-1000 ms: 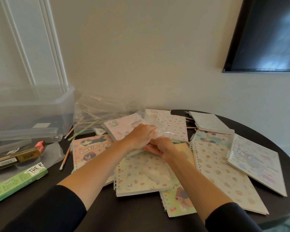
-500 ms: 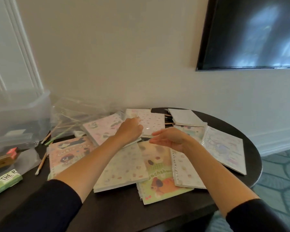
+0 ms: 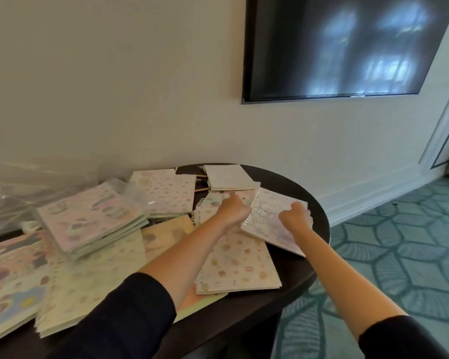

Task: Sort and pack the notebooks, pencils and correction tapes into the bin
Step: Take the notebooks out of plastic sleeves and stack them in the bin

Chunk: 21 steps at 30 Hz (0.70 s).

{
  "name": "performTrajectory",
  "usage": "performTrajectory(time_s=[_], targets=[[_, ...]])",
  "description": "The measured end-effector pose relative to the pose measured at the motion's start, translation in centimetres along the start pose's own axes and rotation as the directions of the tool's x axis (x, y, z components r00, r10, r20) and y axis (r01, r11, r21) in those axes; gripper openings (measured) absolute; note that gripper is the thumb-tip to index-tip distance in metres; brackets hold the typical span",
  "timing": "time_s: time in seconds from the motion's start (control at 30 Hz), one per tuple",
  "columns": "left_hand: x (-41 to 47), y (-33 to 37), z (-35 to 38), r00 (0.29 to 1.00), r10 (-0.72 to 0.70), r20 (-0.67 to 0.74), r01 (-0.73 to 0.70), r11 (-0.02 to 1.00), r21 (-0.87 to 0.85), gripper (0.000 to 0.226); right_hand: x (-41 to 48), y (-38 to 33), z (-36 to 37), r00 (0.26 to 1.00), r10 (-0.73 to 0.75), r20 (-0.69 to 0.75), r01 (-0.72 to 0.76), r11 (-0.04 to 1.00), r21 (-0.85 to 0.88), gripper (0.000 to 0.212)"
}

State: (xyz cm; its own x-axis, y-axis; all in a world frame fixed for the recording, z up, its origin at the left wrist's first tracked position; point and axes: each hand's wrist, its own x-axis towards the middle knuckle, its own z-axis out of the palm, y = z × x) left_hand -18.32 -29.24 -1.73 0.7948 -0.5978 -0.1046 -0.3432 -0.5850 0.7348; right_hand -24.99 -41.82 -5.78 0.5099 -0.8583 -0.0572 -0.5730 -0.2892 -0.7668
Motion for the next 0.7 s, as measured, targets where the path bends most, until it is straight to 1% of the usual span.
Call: performTrajectory(time_s=[0.07, 0.13, 0.17, 0.23, 0.3, 0.37, 0.4, 0.47, 0.5, 0.53, 0.6, 0.63, 0.67, 0.7], targets=[[0.9, 0.0, 1.2, 0.988, -0.141, 0.062, 0.149, 0.974, -0.170, 0.045, 0.9, 1.0, -0.2, 0.997, 0.073, 0.040, -0.073, 0.997, -0.005, 0.048], [1.6, -0.2, 1.5, 0.975, -0.208, 0.085, 0.223, 0.935, -0.276, 0.050, 1.2, 1.3, -0.1, 0.992, 0.107, 0.068, -0.108, 0.994, 0.003, 0.048], [1.7, -0.1, 1.7, 0.967, -0.231, 0.105, 0.252, 0.920, -0.301, 0.052, 1.4, 1.4, -0.1, 0.991, 0.116, 0.064, -0.117, 0.993, 0.014, 0.049], [1.4, -0.1, 2.0, 0.957, -0.265, 0.115, 0.287, 0.915, -0.283, 0.058, 1.6, 1.4, -0.2, 0.991, 0.118, 0.062, -0.122, 0.990, 0.067, 0.047], [1.3, -0.2, 2.5, 0.960, -0.267, 0.084, 0.280, 0.914, -0.295, 0.056, 1.9, 1.2, -0.1, 0.989, 0.112, 0.092, -0.123, 0.984, 0.125, 0.044], [1.6, -0.3, 2.5, 0.973, -0.220, 0.066, 0.226, 0.866, -0.446, 0.046, 2.0, 0.9, -0.1, 0.987, 0.119, 0.109, -0.137, 0.975, 0.177, 0.040], [1.5, -0.1, 2.1, 0.980, -0.192, 0.055, 0.192, 0.832, -0.520, 0.038, 1.9, 0.7, 0.0, 0.986, 0.120, 0.114, -0.142, 0.967, 0.211, 0.038], [1.3, 0.3, 0.6, 0.992, -0.126, 0.021, 0.115, 0.810, -0.574, 0.014, 1.7, 0.2, 0.3, 0.990, 0.094, 0.109, -0.121, 0.954, 0.274, 0.035], [1.3, 0.3, -0.5, 0.995, -0.100, -0.004, 0.078, 0.803, -0.591, 0.012, 1.6, -0.2, 0.5, 0.993, 0.075, 0.095, -0.100, 0.949, 0.300, 0.036], [1.3, 0.3, -1.5, 0.995, -0.093, -0.023, 0.059, 0.784, -0.618, 0.015, 1.5, -0.5, 0.7, 0.995, 0.065, 0.081, -0.089, 0.935, 0.342, 0.041], [1.0, -0.1, -4.2, 0.993, -0.105, -0.048, 0.044, 0.733, -0.679, 0.015, 1.2, -1.7, 0.8, 0.996, 0.047, 0.073, -0.075, 0.889, 0.451, 0.062], [0.8, -0.6, -5.7, 0.992, -0.115, -0.060, 0.040, 0.707, -0.706, 0.020, 0.9, -2.7, 0.9, 0.996, 0.032, 0.083, -0.069, 0.862, 0.502, 0.075], [0.6, -0.9, -7.0, 0.990, -0.126, -0.064, 0.041, 0.689, -0.723, 0.029, 0.8, -3.5, 0.8, 0.994, 0.026, 0.101, -0.078, 0.832, 0.550, 0.085], [0.3, -1.4, -8.4, 0.989, -0.132, -0.065, 0.042, 0.677, -0.735, 0.036, 0.6, -4.4, 0.7, 0.992, 0.022, 0.126, -0.094, 0.794, 0.600, 0.090]])
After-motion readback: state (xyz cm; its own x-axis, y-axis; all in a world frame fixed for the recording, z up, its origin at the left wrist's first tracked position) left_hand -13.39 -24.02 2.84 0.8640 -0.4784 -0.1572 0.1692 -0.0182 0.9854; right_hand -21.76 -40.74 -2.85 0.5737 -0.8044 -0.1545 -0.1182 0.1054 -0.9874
